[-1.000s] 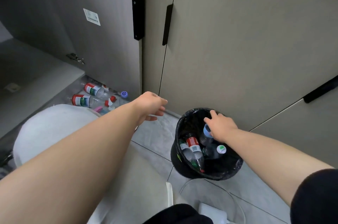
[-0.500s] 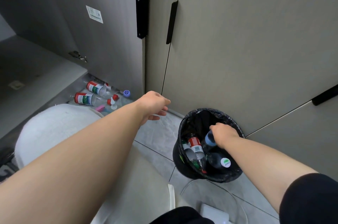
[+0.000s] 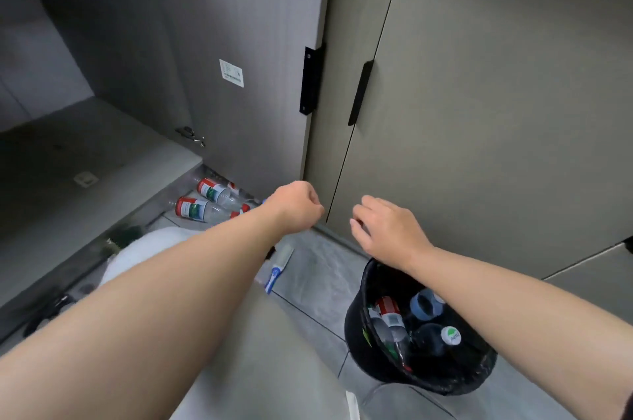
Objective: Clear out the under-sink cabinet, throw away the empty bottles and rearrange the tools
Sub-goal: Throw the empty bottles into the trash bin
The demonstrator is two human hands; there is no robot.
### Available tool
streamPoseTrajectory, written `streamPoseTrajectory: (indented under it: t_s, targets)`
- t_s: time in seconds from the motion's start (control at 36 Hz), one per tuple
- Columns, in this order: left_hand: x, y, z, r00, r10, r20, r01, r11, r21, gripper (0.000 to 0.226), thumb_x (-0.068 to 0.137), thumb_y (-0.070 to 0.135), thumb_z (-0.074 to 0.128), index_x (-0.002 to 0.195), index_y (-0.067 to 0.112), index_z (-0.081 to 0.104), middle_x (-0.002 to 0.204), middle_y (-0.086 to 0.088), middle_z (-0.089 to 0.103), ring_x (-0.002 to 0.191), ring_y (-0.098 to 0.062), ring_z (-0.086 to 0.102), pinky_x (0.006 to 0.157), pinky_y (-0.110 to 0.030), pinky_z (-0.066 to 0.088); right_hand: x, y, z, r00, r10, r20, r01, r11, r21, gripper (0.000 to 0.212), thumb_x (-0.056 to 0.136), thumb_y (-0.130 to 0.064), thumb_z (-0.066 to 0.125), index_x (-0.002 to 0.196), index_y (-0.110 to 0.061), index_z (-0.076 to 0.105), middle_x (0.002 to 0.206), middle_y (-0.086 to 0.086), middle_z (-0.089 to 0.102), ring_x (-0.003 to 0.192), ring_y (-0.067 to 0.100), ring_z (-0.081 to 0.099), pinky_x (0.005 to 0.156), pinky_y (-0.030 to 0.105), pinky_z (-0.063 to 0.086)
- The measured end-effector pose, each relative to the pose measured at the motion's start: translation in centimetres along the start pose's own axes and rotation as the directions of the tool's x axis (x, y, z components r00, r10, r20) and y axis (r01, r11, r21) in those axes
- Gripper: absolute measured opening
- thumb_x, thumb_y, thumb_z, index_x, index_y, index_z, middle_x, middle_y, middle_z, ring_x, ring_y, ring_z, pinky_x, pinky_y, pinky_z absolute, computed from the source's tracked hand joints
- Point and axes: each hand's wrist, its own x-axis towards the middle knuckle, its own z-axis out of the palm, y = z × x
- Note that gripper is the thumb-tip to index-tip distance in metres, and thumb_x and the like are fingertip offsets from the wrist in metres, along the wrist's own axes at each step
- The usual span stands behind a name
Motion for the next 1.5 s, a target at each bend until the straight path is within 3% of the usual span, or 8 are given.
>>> streamPoseTrajectory:
  t_s: [0.25, 0.44, 0.58, 0.69, 0.94, 1.19, 1.36, 1.5]
  targets:
    - [1.6, -9.4, -11.3, 0.991, -0.042, -0.125, 0.074, 0.961, 0.266, 0.013, 0.095, 0.032, 0.059, 0.101, 0.024, 0.068, 0.104, 0.001, 0.068, 0.096, -0.024, 0.062, 0.078, -0.028, 0.045, 11.6, -6.7, 1.7, 0.984, -0.149, 0.100, 0.118, 0.958, 0.262, 0.023, 0.097, -0.035, 0.051, 0.081, -0.019, 0.056, 0.085, -0.007, 0.042, 0.070, 0.016, 0.046, 0.062, 0.033, 0.044]
    - [3.3, -22.3, -11.9, 0.920, -0.344, -0.189, 0.319, 0.935, -0.152, 0.021, 0.098, 0.021, 0.054, 0.097, 0.006, 0.069, 0.099, -0.018, 0.072, 0.090, -0.032, 0.070, 0.081, -0.041, 0.059, 21.2, -12.2, 8.0, 0.921, -0.197, 0.336, 0.041, 0.907, 0.419, 0.010, 0.089, -0.021, 0.058, 0.087, -0.020, 0.067, 0.087, -0.001, 0.052, 0.082, 0.021, 0.057, 0.078, 0.031, 0.046]
    - [5.0, -29.1, -9.6, 0.864, -0.494, -0.096, 0.376, 0.761, -0.529, 0.014, 0.101, 0.014, 0.054, 0.097, 0.010, 0.067, 0.099, -0.010, 0.071, 0.081, -0.018, 0.067, 0.068, -0.028, 0.053, 26.7, -16.1, 15.9, 0.743, -0.166, 0.648, -0.117, 0.921, 0.371, 0.014, 0.084, -0.027, 0.070, 0.096, -0.023, 0.064, 0.089, -0.001, 0.064, 0.082, 0.020, 0.060, 0.067, 0.025, 0.042]
    - [6.8, -33.3, -8.0, 0.816, -0.577, -0.028, 0.379, 0.571, -0.728, 0.015, 0.103, 0.017, 0.053, 0.106, 0.013, 0.068, 0.100, -0.006, 0.072, 0.083, -0.016, 0.068, 0.069, -0.029, 0.053, 29.2, -19.0, 23.0, 0.612, -0.132, 0.780, -0.158, 0.946, 0.283, 0.057, 0.088, -0.034, 0.069, 0.139, -0.017, 0.051, 0.126, 0.008, 0.061, 0.113, 0.024, 0.059, 0.095, 0.031, 0.048]
    - [10.6, -39.2, -4.8, 0.797, -0.589, 0.136, 0.258, 0.128, -0.958, 0.010, 0.103, 0.018, 0.057, 0.103, 0.013, 0.065, 0.100, -0.010, 0.070, 0.093, -0.025, 0.070, 0.098, -0.045, 0.054, 32.2, -25.2, 34.1, 0.574, -0.040, 0.818, -0.122, 0.983, 0.134, 0.089, 0.084, -0.033, 0.075, 0.150, -0.008, 0.021, 0.136, 0.021, 0.050, 0.107, 0.035, 0.060, 0.066, 0.033, 0.049]
    - [12.2, -41.5, -3.0, 0.803, -0.569, 0.174, 0.212, -0.001, -0.977, 0.031, 0.098, 0.018, 0.065, 0.127, 0.017, 0.055, 0.106, -0.007, 0.068, 0.100, -0.020, 0.067, 0.089, -0.035, 0.056, 31.4, -29.0, 38.3, 0.529, 0.030, 0.848, -0.215, 0.972, 0.099, 0.082, 0.079, -0.047, 0.078, 0.140, -0.010, 0.038, 0.129, 0.016, 0.059, 0.116, 0.034, 0.059, 0.091, 0.037, 0.047]
    - [13.2, -42.1, -2.9, 0.794, -0.571, 0.207, 0.242, -0.014, -0.970, 0.043, 0.093, 0.046, 0.069, 0.123, 0.015, 0.064, 0.117, -0.007, 0.073, 0.110, -0.025, 0.068, 0.101, -0.043, 0.054, 32.1, -29.6, 33.8, 0.263, -0.045, 0.964, -0.550, 0.814, 0.188, 0.052, 0.079, -0.055, 0.070, 0.111, -0.015, 0.064, 0.090, 0.006, 0.069, 0.072, 0.019, 0.064, 0.062, 0.026, 0.050]
    - [14.0, -40.6, -3.6, 0.829, -0.487, 0.276, 0.164, -0.260, -0.952, 0.051, 0.090, 0.047, 0.072, 0.128, 0.016, 0.062, 0.115, -0.010, 0.075, 0.111, -0.029, 0.071, 0.105, -0.047, 0.052, 32.8, -28.5, 30.1, 0.058, -0.263, 0.963, -0.693, 0.684, 0.228, 0.054, 0.089, -0.060, 0.062, 0.119, -0.015, 0.068, 0.121, 0.019, 0.067, 0.094, 0.023, 0.064, 0.086, 0.034, 0.053]
